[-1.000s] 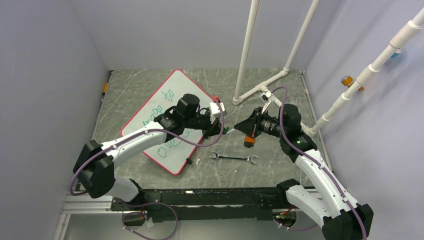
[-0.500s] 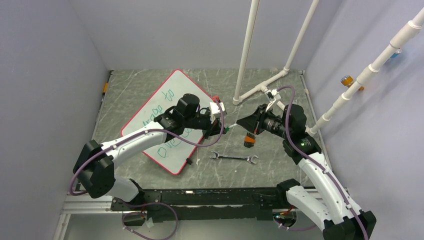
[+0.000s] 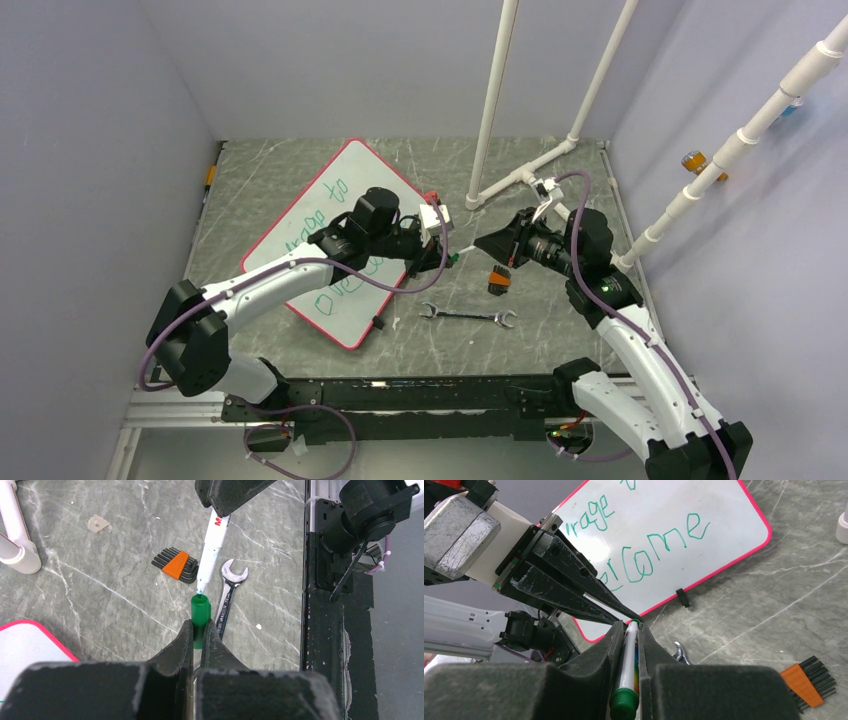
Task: Write a sentence on the whiteboard
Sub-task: Close the whiteboard marker.
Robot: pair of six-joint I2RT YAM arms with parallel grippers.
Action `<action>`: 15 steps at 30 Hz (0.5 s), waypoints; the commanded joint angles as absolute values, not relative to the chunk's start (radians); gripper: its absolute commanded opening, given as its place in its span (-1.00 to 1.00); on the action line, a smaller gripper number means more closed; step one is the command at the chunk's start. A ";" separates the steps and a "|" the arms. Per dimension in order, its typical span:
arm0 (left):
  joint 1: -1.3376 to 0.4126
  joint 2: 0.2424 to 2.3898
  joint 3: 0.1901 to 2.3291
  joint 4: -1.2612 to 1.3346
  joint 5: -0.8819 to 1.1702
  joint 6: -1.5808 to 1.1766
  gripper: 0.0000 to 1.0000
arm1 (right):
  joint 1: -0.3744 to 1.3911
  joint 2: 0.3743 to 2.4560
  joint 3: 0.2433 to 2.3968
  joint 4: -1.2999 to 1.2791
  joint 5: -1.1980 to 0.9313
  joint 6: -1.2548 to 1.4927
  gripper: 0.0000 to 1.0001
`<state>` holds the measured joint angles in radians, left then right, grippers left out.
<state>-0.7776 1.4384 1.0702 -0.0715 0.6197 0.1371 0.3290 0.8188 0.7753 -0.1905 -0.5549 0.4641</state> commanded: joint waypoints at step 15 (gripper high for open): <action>-0.776 1.448 1.163 -0.097 0.671 0.177 -1.00 | 0.332 0.896 0.790 -0.170 -0.623 0.468 -1.00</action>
